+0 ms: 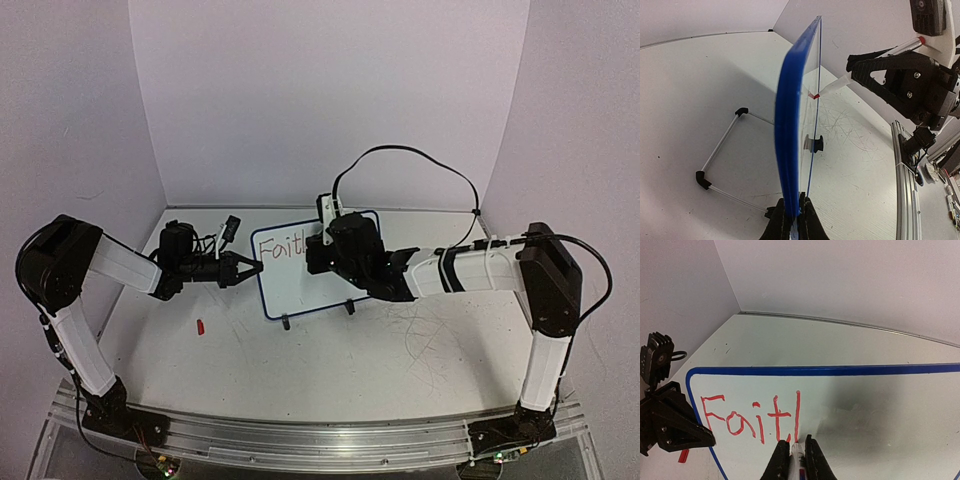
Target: Write a sentence on the whiteboard
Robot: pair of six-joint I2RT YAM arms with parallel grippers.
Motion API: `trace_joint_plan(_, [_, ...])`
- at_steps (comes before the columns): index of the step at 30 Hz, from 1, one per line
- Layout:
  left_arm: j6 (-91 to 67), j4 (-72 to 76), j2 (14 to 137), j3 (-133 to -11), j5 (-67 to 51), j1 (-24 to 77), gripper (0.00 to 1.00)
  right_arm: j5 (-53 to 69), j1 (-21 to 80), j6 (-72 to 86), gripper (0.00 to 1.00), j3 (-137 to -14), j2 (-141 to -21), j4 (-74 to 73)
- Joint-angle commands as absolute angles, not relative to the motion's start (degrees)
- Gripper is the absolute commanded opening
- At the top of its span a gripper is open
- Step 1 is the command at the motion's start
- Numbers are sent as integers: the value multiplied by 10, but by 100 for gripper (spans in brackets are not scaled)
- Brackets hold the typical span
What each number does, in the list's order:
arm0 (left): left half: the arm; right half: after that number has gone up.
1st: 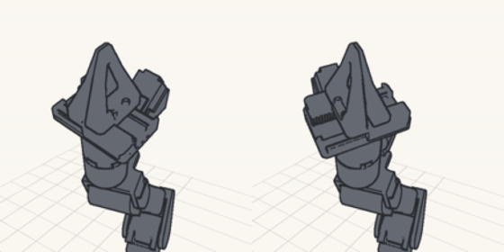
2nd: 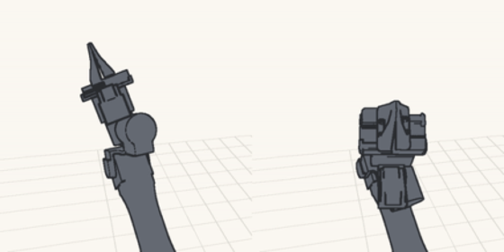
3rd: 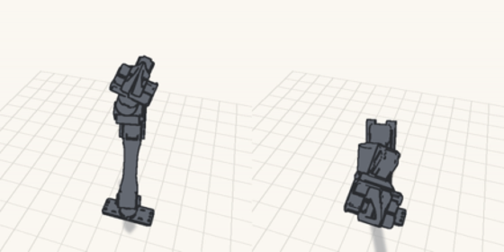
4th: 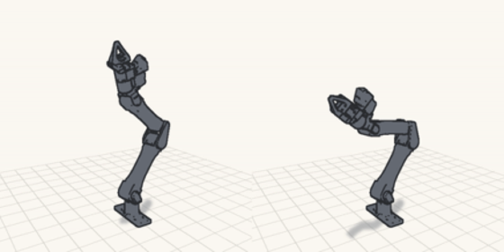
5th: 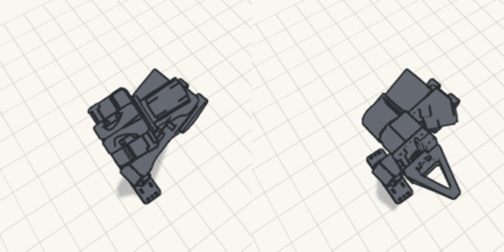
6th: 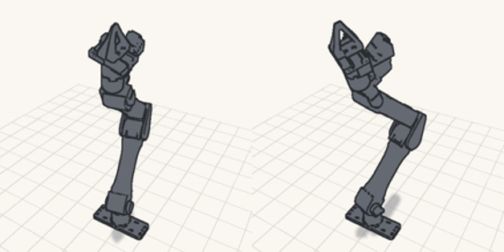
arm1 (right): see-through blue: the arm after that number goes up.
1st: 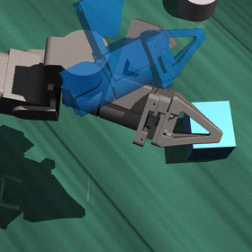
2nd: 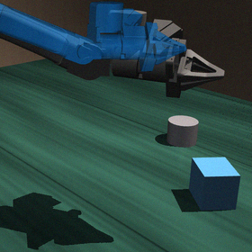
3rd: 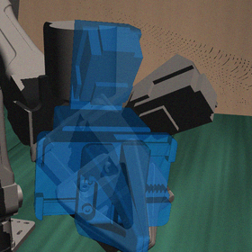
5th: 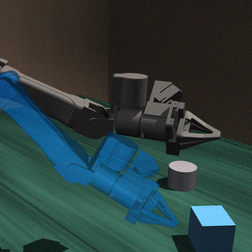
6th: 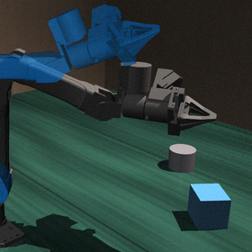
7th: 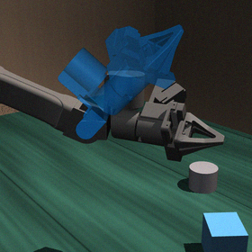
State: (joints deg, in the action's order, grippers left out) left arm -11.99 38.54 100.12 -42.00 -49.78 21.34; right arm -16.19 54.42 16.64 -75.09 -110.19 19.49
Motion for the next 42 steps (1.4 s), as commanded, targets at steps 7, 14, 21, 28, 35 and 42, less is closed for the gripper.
trace_joint_plan(7, [-91,356,991,-431,-483,217,0,-190,544,157,0,-780,-1111,198])
trace_joint_plan(14, [-91,356,989,-430,-483,218,0,-199,544,148,0,-801,-1121,199])
trace_joint_plan(21, [-91,356,990,-431,-483,218,0,-208,540,144,0,-811,-1124,199])
trace_joint_plan(28, [-90,355,991,-432,-483,218,0,-214,535,137,0,-817,-1122,199])
trace_joint_plan(35, [-90,355,992,-432,-483,218,0,-223,531,134,0,-815,-1116,199])
trace_joint_plan(42, [-90,354,991,-432,-484,218,0,-232,529,133,0,-806,-1107,201])
